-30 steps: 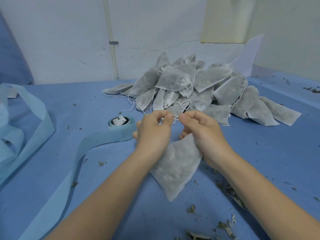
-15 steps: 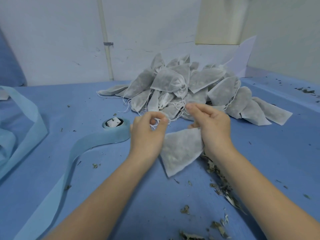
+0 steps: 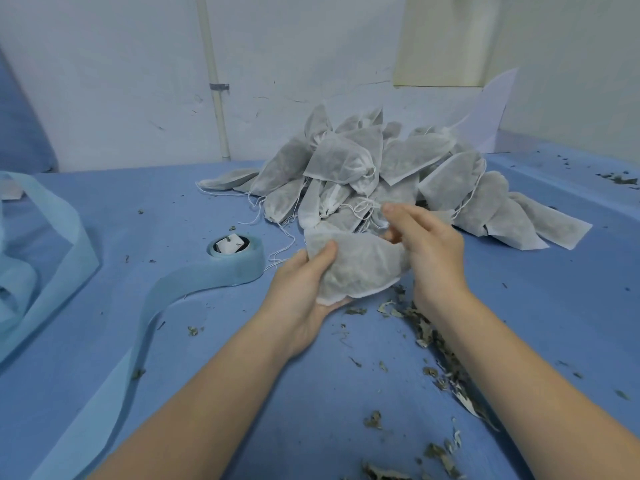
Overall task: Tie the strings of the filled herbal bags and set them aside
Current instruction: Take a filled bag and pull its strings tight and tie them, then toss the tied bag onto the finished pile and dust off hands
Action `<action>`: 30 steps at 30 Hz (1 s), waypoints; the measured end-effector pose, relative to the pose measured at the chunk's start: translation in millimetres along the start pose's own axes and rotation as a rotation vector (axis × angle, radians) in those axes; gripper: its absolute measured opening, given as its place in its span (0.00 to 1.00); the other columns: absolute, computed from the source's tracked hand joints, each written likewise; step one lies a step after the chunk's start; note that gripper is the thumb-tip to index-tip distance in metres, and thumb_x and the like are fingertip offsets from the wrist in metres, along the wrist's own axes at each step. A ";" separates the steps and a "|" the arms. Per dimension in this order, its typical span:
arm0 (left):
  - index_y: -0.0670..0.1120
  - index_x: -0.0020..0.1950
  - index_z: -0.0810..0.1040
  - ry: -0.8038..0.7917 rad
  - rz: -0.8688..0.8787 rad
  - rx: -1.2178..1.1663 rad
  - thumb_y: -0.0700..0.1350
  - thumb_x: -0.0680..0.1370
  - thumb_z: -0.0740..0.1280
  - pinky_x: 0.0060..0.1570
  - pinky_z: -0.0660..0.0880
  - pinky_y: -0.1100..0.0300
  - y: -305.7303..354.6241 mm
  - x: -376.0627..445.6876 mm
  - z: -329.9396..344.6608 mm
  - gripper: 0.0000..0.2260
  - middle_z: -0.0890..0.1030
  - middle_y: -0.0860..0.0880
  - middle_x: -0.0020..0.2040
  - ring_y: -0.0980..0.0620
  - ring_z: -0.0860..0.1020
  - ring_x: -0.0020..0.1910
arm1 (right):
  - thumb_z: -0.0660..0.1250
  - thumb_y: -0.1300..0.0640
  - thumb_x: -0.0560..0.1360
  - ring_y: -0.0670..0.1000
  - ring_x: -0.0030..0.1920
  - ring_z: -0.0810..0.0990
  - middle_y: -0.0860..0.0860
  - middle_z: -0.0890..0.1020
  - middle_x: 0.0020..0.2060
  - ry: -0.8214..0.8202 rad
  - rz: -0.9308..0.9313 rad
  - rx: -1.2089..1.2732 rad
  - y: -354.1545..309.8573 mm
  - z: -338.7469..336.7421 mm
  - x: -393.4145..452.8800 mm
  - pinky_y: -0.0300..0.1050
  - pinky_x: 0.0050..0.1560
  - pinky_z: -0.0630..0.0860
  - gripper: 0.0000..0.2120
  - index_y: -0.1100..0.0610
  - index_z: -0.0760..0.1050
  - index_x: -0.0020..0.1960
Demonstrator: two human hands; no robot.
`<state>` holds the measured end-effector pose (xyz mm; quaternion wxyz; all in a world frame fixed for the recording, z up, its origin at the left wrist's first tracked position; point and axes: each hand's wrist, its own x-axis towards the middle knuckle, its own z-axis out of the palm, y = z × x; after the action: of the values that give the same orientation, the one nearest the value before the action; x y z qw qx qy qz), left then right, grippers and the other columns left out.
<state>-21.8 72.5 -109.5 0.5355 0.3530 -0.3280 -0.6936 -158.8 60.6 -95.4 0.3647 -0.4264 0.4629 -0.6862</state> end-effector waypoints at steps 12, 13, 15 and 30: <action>0.37 0.54 0.80 0.025 0.078 0.176 0.46 0.71 0.71 0.42 0.81 0.58 7.5 1.1 -8.4 0.16 0.85 0.42 0.46 0.48 0.84 0.44 | 0.77 0.54 0.66 0.40 0.56 0.76 0.43 0.81 0.51 -0.444 -0.214 -0.433 -5.1 -15.2 0.3 0.42 0.59 0.71 0.03 0.48 0.84 0.37; 0.36 0.53 0.80 0.049 0.098 0.194 0.42 0.73 0.70 0.38 0.80 0.60 7.1 1.7 -9.8 0.12 0.85 0.43 0.44 0.49 0.84 0.41 | 0.77 0.53 0.66 0.38 0.55 0.76 0.42 0.81 0.51 -0.439 -0.223 -0.474 -4.5 -16.1 1.2 0.41 0.58 0.70 0.03 0.48 0.84 0.38; 0.36 0.51 0.80 0.077 0.145 0.227 0.39 0.74 0.69 0.38 0.80 0.61 7.1 3.3 -12.5 0.09 0.85 0.42 0.44 0.49 0.83 0.40 | 0.76 0.52 0.67 0.37 0.54 0.76 0.41 0.81 0.51 -0.443 -0.222 -0.514 -3.6 -17.4 2.0 0.38 0.56 0.70 0.03 0.48 0.85 0.40; 0.39 0.51 0.80 0.612 0.455 0.331 0.47 0.76 0.69 0.56 0.76 0.44 63.3 12.9 -50.1 0.11 0.82 0.41 0.51 0.40 0.80 0.52 | 0.68 0.64 0.76 0.48 0.41 0.81 0.52 0.81 0.50 -0.563 0.055 -0.505 29.4 48.7 13.3 0.41 0.55 0.77 0.18 0.62 0.74 0.65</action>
<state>50.4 42.7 -85.4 0.6840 0.5427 -0.3303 -0.3585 -115.7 23.9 -109.8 0.3790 -0.6622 0.5105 -0.3965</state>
